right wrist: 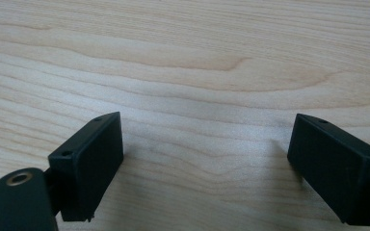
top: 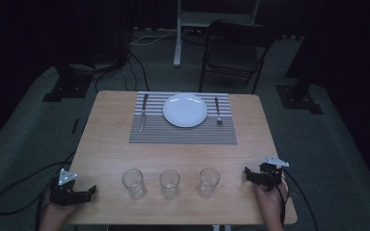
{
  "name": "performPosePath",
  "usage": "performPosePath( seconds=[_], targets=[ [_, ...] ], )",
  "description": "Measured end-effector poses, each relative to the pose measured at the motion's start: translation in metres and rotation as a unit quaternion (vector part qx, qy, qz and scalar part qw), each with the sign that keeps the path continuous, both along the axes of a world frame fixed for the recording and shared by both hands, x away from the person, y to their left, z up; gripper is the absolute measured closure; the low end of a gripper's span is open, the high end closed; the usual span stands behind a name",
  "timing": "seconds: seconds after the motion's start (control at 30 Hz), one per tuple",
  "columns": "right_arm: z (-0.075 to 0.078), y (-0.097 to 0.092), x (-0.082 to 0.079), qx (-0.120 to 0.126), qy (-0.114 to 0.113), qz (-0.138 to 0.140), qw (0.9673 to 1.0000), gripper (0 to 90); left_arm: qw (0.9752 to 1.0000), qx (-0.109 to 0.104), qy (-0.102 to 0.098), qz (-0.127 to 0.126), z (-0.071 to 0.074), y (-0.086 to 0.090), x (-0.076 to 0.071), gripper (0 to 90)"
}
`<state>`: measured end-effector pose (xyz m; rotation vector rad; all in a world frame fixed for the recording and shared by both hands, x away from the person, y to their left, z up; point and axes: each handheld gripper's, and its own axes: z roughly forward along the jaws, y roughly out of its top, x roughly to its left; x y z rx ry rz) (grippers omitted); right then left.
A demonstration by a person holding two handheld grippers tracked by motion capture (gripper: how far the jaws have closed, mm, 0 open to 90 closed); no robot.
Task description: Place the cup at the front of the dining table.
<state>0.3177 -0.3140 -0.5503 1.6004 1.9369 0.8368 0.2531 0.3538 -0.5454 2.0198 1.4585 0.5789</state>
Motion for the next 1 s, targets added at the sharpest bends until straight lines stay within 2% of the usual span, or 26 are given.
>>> performPosePath(
  seconds=[0.13,0.17,0.4,0.7,0.8,1.0],
  targets=[
    [0.0,0.0,0.0,0.0,0.0,0.0,1.0,12.0,1.0,-0.001,-0.002,-0.004,-0.0003,0.0013,-0.0001,0.2],
    [0.0,0.0,0.0,0.0,0.0,0.0,1.0,12.0,0.9999,-0.002,-0.004,-0.014,-0.0007,0.0036,-0.0012,0.2],
    [0.0,0.0001,-0.0001,0.0,0.0,0.0,1.0,12.1,0.9998,-0.001,0.0,-0.02,-0.0001,0.0054,-0.0014,0.2],
    [0.0,0.0,-0.0001,0.0,0.0,0.0,1.0,12.2,0.9998,0.005,0.013,-0.012,0.0022,0.0021,-0.001,0.2],
    [0.0,0.0,-0.0001,0.0,0.0,0.0,1.0,12.2,0.9997,0.005,0.011,-0.02,0.002,-0.0005,-0.0019,0.3],
    [0.0,0.0,-0.0001,0.0,0.0,0.0,1.0,12.2,0.9998,0.005,0.007,-0.02,0.0035,-0.004,-0.0019,0.2]
  ],
)
